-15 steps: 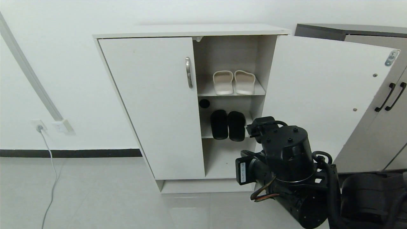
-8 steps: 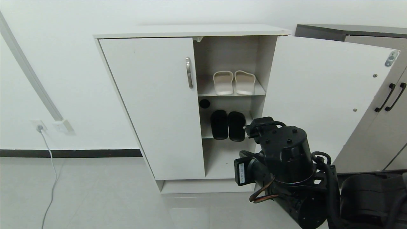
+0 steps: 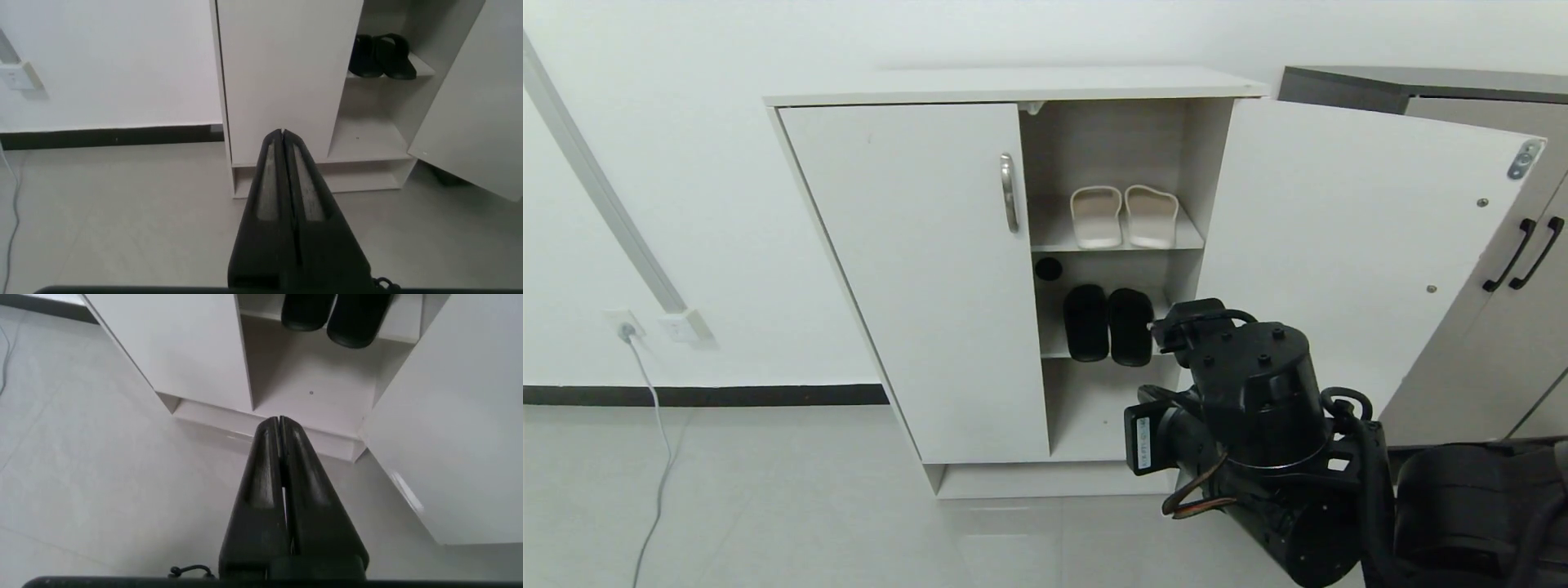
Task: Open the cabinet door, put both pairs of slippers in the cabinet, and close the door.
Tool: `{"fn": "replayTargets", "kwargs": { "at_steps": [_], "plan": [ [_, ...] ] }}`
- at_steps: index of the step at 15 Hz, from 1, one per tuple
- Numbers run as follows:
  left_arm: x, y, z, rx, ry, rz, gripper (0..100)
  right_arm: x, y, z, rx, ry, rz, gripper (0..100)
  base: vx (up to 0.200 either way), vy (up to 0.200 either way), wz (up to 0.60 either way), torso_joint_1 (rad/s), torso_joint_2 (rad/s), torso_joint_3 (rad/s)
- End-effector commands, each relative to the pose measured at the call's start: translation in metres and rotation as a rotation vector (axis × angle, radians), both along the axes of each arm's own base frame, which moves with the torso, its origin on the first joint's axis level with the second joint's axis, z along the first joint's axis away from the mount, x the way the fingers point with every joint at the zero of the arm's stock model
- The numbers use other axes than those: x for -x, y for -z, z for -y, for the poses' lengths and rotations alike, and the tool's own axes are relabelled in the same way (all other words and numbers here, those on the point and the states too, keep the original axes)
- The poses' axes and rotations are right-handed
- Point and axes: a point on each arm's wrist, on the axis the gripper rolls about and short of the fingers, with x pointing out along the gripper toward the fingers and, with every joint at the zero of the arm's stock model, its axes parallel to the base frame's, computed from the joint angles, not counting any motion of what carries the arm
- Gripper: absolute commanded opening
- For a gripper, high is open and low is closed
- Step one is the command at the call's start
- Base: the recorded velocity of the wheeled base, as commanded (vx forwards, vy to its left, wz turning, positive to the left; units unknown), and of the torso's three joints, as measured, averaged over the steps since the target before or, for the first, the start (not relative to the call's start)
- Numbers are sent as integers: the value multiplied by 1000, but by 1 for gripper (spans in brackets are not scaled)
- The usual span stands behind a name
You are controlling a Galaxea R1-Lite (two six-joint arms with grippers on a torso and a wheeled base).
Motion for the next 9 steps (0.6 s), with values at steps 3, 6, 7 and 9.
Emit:
{"fn": "replayTargets", "kwargs": {
  "at_steps": [3, 6, 7, 9],
  "plan": [
    [0, 0, 0, 0, 0, -2, 0, 0, 1, 0, 4, 0, -3, 0, 0, 0, 0, 14, -253, -354],
    [0, 0, 0, 0, 0, -2, 0, -1, 1, 1, 4, 2, -2, 0, 0, 0, 0, 41, -526, -370],
    [0, 0, 0, -2, 0, -2, 0, -1, 1, 1, 5, 2, -3, 0, 0, 0, 0, 105, -456, -359],
    [0, 0, 0, -2, 0, -2, 0, 0, 1, 1, 5, 2, -3, 0, 0, 0, 0, 110, -459, -351]
  ]
}}
